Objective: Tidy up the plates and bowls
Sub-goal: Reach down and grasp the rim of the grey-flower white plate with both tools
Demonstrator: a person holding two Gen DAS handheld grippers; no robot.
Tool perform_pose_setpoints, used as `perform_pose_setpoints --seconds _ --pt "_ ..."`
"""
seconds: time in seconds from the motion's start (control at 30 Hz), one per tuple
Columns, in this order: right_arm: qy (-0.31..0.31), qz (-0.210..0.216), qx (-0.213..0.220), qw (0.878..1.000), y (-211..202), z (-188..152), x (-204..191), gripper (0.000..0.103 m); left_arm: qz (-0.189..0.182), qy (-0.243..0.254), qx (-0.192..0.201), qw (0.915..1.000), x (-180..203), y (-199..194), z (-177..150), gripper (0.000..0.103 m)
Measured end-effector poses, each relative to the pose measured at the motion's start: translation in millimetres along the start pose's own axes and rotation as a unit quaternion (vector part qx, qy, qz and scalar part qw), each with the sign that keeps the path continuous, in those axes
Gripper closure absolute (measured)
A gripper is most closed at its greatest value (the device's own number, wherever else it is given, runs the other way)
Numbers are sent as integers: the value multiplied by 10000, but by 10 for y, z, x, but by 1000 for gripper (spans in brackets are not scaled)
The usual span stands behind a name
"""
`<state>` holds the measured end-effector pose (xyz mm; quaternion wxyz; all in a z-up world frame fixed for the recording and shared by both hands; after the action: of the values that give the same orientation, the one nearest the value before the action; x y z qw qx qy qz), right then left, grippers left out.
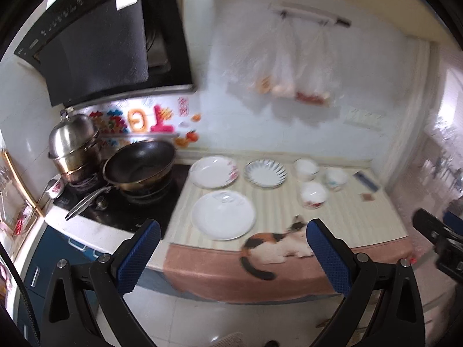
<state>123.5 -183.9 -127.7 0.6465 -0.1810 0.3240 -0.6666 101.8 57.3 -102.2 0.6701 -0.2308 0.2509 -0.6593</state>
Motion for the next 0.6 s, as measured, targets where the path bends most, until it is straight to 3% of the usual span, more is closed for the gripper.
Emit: perform_pose_setpoints --seconds 0.13,0.33,0.6 --pt "191 364 -650 9970 681 -263 -115 0 127 -71 -407 9991 -247 605 -181 0" --pt "-82 419 -1344 9900 1902 -494 -307 0 342 -114 -1068 9936 -549 1576 -418 0" --pt "-348 1026 -2374 9654 3792 -557 -787 3 587 -303 -1793 9816 -934 2937 -524 1"
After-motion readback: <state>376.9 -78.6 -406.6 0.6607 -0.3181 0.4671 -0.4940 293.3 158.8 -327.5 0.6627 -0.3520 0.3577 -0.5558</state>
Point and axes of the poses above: each gripper's, at about its wrist camera, not at the fingertips, and y roughly the way its jaws point, x to its right, z to its top, the point moved 9 cm from there along y, roughly the way its jaws point, and after that the axes turned 4 degrees about y, right-handed, at the moved point
